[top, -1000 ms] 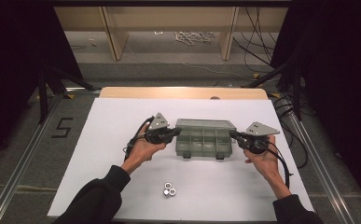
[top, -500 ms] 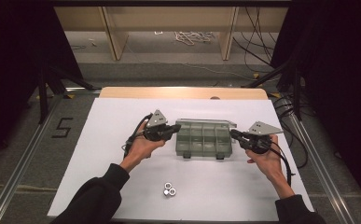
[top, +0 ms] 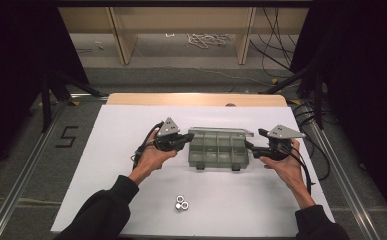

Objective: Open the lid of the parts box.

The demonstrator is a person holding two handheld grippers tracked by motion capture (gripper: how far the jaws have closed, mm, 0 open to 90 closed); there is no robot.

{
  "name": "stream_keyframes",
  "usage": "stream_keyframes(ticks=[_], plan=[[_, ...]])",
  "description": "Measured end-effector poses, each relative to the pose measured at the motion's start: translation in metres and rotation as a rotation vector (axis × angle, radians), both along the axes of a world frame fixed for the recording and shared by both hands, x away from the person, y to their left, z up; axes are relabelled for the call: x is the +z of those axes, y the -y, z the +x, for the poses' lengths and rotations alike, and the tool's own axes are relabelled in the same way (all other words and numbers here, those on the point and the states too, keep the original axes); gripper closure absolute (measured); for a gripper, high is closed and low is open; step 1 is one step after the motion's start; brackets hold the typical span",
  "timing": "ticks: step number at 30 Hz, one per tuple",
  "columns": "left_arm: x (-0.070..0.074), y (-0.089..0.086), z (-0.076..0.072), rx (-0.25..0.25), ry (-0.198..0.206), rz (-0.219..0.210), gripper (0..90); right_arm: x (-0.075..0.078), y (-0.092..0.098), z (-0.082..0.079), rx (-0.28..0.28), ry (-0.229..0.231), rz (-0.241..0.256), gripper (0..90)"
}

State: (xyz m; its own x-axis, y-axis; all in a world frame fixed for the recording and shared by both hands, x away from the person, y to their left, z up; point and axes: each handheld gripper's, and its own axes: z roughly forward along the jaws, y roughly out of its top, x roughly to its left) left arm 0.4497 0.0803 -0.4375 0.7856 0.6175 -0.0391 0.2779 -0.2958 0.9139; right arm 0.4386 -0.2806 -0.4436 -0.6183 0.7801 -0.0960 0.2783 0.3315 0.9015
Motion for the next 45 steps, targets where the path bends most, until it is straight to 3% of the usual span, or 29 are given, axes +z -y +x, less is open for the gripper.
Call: stream_keyframes(ticks=[6,10,18,24,27,29,34,36,39,40,45], plan=[[0.000,0.000,0.000,-0.002,0.002,0.004,89.7,0.000,-0.007,0.012,0.029,0.010,-0.027,35.3],[0.000,0.000,0.000,-0.002,0.000,0.005,89.7,0.000,-0.009,0.016,0.034,0.044,-0.025,47.8],[-0.003,-0.002,0.000,0.000,-0.006,0.006,86.5,0.002,-0.007,0.016,0.053,0.026,-0.039,62.9],[-0.009,-0.005,0.001,0.019,-0.047,0.009,78.5,0.003,-0.006,0.016,0.046,0.032,-0.040,65.7],[-0.017,-0.003,-0.001,0.022,-0.093,0.036,73.5,0.004,-0.006,0.016,0.037,0.022,-0.038,66.8],[-0.020,-0.002,-0.001,0.029,-0.117,0.060,71.6,0.003,-0.007,0.016,0.032,0.040,-0.019,67.1],[-0.033,0.002,-0.002,0.016,-0.159,0.122,66.7,0.005,-0.007,0.015,0.024,-0.003,-0.006,68.1],[-0.036,0.006,-0.003,0.028,-0.178,0.105,66.6,0.005,-0.007,0.016,0.020,-0.006,-0.003,68.8],[-0.037,0.005,-0.002,0.022,-0.188,0.106,66.9,0.006,-0.007,0.016,0.004,-0.022,-0.004,69.7],[-0.036,0.004,-0.002,0.012,-0.190,0.127,67.4,0.006,-0.007,0.017,0.003,-0.021,-0.002,69.9],[-0.037,0.005,-0.003,0.038,-0.185,0.111,70.4,0.005,-0.009,0.021,-0.032,-0.035,0.002,72.5]])
